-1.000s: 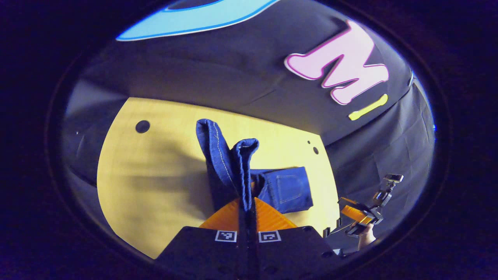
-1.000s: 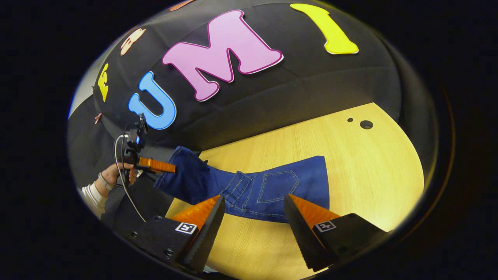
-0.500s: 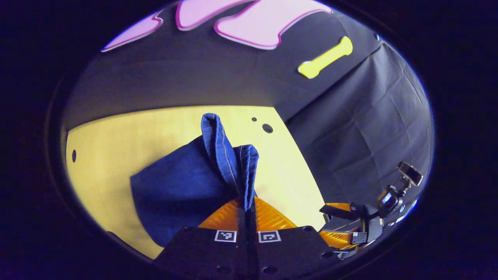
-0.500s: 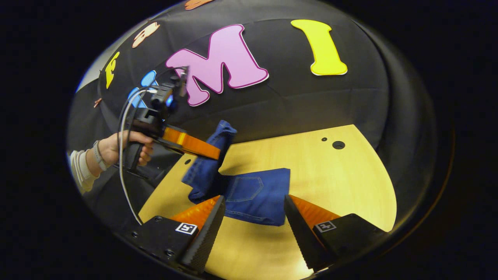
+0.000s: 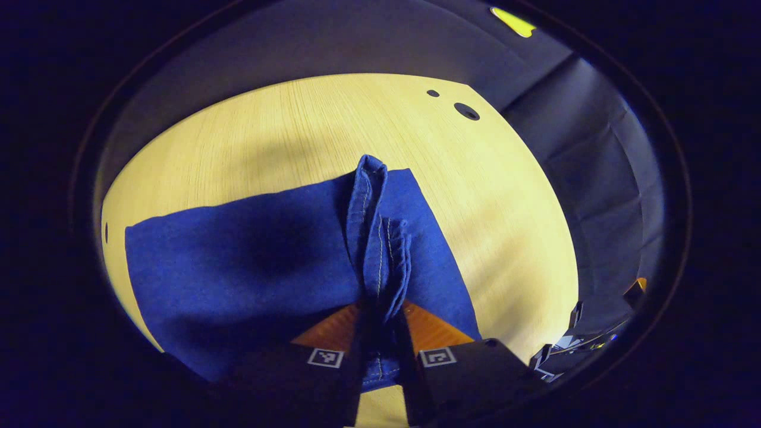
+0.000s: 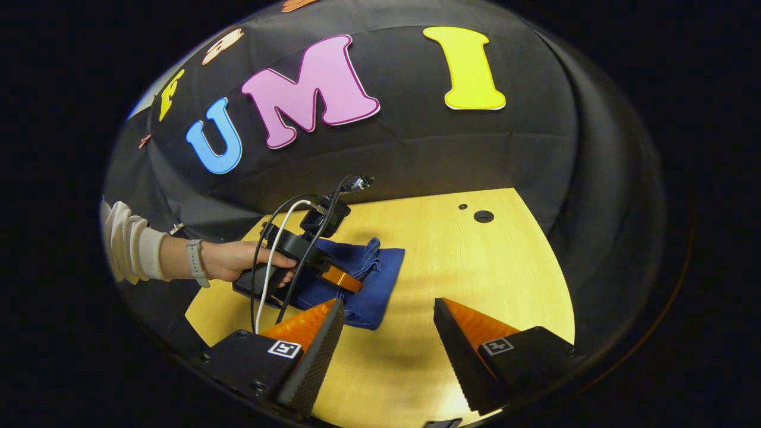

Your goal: Grasp the waist and the cuffs of the jeans and fold them to make the two legs overlap; first hold the waist and fold one-third of the jeans toward the cuffs, then hold the cuffs and fold the remaining one-third in the same direction to finish folding.

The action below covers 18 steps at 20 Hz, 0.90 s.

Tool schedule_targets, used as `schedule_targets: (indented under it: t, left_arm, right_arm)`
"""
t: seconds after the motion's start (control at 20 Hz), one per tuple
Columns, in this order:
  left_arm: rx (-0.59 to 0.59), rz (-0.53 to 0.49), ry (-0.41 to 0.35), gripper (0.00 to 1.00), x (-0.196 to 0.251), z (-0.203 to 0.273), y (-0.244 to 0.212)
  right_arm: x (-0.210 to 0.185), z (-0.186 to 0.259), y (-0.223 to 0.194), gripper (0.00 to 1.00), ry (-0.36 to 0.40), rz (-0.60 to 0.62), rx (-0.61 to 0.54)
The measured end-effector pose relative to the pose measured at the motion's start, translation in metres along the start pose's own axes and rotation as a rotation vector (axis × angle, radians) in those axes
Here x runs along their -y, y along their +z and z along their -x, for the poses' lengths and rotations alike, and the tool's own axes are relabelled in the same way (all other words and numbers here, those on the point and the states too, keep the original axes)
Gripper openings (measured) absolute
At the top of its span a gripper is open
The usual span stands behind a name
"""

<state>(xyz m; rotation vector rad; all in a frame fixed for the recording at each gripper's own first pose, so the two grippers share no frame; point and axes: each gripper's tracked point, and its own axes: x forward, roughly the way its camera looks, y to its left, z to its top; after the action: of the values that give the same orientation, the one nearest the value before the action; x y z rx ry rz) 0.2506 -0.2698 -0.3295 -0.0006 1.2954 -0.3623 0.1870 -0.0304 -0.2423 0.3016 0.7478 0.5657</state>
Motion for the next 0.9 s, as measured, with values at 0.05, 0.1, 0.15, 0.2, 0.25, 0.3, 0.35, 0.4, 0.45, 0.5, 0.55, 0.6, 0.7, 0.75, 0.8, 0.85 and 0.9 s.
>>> schedule_targets:
  t: [0.05, 0.1, 0.15, 0.2, 0.25, 0.3, 0.35, 0.4, 0.45, 0.5, 0.55, 0.6, 0.7, 0.75, 0.8, 0.85, 0.9]
  left_arm:
    - [-0.002, -0.009, 0.012, 0.37, 0.0, 0.002, -0.003]
    - [0.016, 0.003, 0.02, 0.37, 0.001, 0.004, -0.002]
    - [0.027, 0.037, 0.016, 0.39, 0.003, 0.006, -0.004]
    - [0.054, 0.076, 0.012, 0.47, 0.007, 0.015, -0.003]
    - [0.101, 0.1, -0.002, 0.58, 0.012, 0.028, 0.0]
    - [0.156, 0.102, -0.019, 0.8, 0.016, 0.044, 0.002]
    - [0.224, 0.094, -0.021, 0.94, 0.017, 0.072, 0.01]
    - [0.307, 0.074, -0.013, 0.95, 0.016, 0.1, 0.017]
    - [0.401, 0.054, -0.009, 0.95, 0.016, 0.133, 0.02]
    - [0.476, 0.036, -0.006, 0.92, 0.017, 0.161, 0.019]
    - [0.553, 0.013, -0.007, 0.95, 0.02, 0.192, 0.014]
    - [0.633, -0.015, -0.001, 0.95, 0.022, 0.224, 0.0]
    - [0.762, -0.069, 0.04, 0.95, 0.021, 0.281, -0.033]
    - [0.827, -0.094, 0.074, 0.95, 0.02, 0.305, -0.052]
    - [0.891, -0.115, 0.114, 0.95, 0.017, 0.332, -0.073]
    - [0.942, -0.115, 0.158, 0.95, 0.011, 0.358, -0.097]
    - [0.983, -0.101, 0.187, 0.94, 0.009, 0.381, -0.122]
  right_arm:
    - [0.002, -0.002, -0.003, 0.93, 0.002, 0.001, -0.009]
    - [0.003, -0.004, -0.005, 0.93, 0.002, 0.003, -0.018]
    - [0.001, -0.005, -0.006, 0.93, 0.007, 0.005, -0.023]
    - [-0.004, -0.004, -0.003, 0.93, 0.015, 0.004, -0.017]
    - [-0.01, -0.002, 0.002, 0.93, 0.025, 0.004, -0.004]
    - [-0.015, 0.002, 0.006, 0.93, 0.029, 0.008, 0.011]
    - [-0.02, 0.007, 0.011, 0.93, 0.025, 0.019, 0.031]
    - [-0.024, 0.012, 0.016, 0.93, 0.016, 0.035, 0.052]
    - [-0.029, 0.02, 0.021, 0.93, 0.0, 0.055, 0.078]
    - [-0.037, 0.029, 0.029, 0.93, -0.009, 0.075, 0.111]
    - [-0.046, 0.042, 0.037, 0.93, -0.021, 0.093, 0.151]
    - [-0.056, 0.055, 0.045, 0.93, -0.036, 0.113, 0.191]
    - [-0.077, 0.087, 0.065, 0.93, -0.073, 0.149, 0.278]
    - [-0.091, 0.105, 0.074, 0.93, -0.089, 0.163, 0.323]
    - [-0.103, 0.123, 0.081, 0.93, -0.113, 0.18, 0.368]
    - [-0.114, 0.142, 0.086, 0.93, -0.133, 0.199, 0.411]
    - [-0.125, 0.16, 0.089, 0.93, -0.153, 0.216, 0.455]
